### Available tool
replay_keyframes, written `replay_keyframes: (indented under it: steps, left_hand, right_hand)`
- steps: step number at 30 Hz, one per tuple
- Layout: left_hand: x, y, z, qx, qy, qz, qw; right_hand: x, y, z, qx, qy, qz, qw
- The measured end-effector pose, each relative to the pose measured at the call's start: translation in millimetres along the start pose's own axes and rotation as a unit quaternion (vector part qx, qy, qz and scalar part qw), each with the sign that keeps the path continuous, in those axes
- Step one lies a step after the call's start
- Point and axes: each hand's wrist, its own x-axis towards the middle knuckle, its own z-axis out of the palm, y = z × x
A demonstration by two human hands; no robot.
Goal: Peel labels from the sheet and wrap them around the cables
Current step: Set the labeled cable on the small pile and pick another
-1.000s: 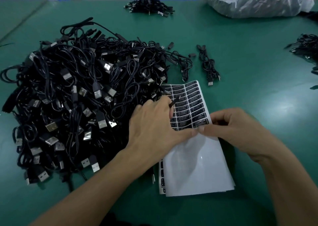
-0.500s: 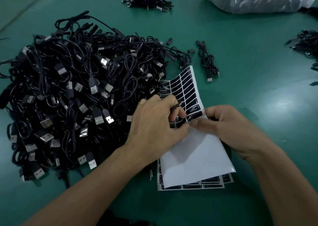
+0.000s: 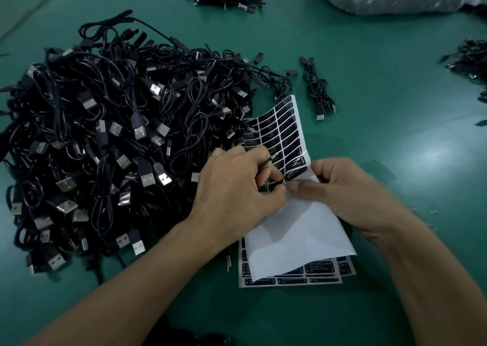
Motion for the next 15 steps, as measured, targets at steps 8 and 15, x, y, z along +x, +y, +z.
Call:
replay_keyframes:
  steps: [8,15]
  left_hand:
    - [1.1,2.7,-0.8,-0.012,-0.002,-0.014,1.000]
    - [1.9,0.3,-1.4,-0.028,0.018,-0.026,0.999]
  right_hand:
    - [1.6,0.3,4.1,0.003,0.024,-0.014,1.000]
    - [3.0,0.2,-0.5,0.001,0.038,0.003,0.999]
